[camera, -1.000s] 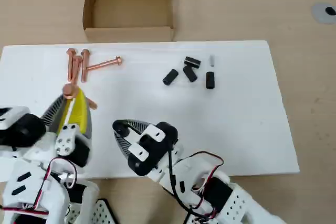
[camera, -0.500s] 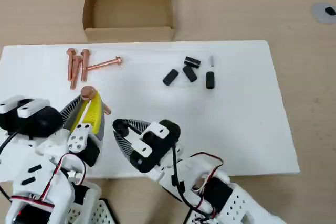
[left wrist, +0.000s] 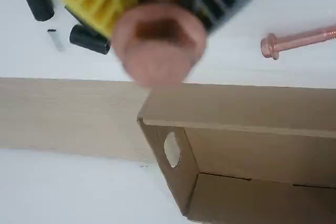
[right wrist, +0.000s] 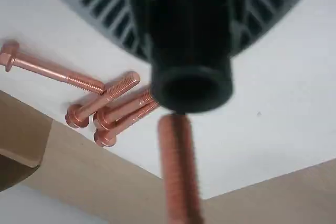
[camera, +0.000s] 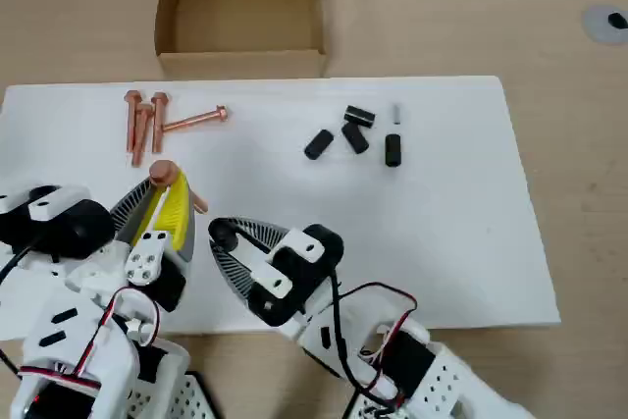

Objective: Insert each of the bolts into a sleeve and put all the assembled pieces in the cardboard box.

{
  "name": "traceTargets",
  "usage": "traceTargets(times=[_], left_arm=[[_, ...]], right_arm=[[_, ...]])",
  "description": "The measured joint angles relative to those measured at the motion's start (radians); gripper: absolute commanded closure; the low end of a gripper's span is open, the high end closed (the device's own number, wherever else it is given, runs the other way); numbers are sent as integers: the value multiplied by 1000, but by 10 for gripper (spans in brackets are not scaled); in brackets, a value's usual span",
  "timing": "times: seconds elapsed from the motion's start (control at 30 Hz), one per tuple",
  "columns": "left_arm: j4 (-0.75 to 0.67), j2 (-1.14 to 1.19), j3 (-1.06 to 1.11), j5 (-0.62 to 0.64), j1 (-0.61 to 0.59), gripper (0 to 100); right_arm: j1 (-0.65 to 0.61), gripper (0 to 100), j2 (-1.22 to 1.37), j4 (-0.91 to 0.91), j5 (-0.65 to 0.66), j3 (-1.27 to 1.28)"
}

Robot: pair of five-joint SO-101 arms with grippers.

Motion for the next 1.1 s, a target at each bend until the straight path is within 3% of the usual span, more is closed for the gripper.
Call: traceTargets(times=[0.73,1.1], left_arm=[[0,0,0,0,0,997],[66,0,-3,-63,0,997]], right_arm=[[-5,989,0,34,0,0],[-5,989,0,34,0,0]])
